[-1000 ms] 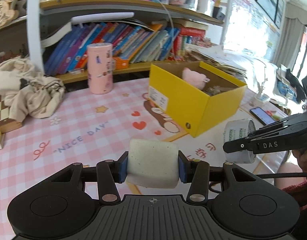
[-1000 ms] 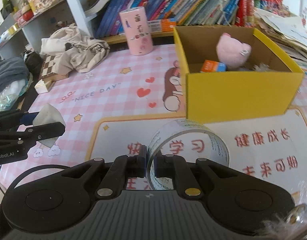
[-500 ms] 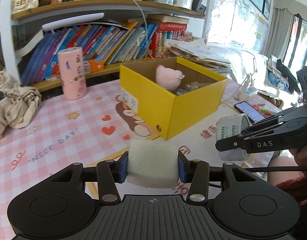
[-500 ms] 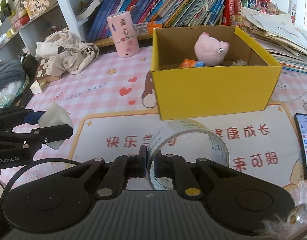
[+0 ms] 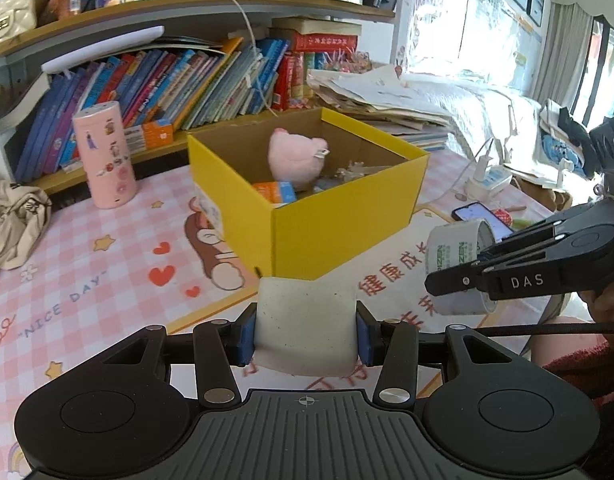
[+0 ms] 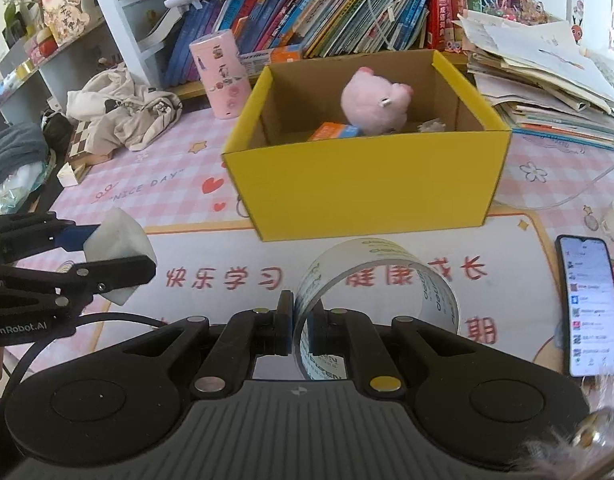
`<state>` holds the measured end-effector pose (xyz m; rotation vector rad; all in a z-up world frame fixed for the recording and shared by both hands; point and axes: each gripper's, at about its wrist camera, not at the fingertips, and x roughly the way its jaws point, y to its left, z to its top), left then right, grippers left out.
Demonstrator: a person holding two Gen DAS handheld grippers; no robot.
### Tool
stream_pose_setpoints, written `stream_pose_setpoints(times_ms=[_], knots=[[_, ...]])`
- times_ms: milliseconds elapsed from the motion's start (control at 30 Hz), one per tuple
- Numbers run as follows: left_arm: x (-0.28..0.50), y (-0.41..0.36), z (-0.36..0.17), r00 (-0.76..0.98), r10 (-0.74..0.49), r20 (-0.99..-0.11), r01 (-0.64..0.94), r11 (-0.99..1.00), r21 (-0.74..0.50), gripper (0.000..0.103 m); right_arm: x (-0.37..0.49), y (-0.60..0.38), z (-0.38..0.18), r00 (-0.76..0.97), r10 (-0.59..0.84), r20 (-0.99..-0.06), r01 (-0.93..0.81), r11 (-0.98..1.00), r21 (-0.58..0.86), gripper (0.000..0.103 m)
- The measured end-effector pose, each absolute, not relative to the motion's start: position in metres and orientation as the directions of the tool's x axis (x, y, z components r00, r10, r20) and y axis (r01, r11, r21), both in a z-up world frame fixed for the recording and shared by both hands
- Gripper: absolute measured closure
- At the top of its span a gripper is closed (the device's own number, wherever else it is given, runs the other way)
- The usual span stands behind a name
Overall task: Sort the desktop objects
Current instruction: 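Carry the foam block with the left gripper while the right carries the tape roll toward the yellow box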
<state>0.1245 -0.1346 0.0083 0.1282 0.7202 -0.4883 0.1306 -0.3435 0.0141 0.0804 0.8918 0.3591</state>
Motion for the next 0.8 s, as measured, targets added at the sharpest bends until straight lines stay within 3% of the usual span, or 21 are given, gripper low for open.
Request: stream_pose_setpoints(times_ms=[800], knots=[[0.128, -0.237, 0.002, 0.659, -0.332, -0.675, 0.408, 0.912, -0.049, 0.058, 0.152, -0.433, 0.010, 0.530, 0.398, -0.749, -0.405, 0.895, 0.188, 0.096]])
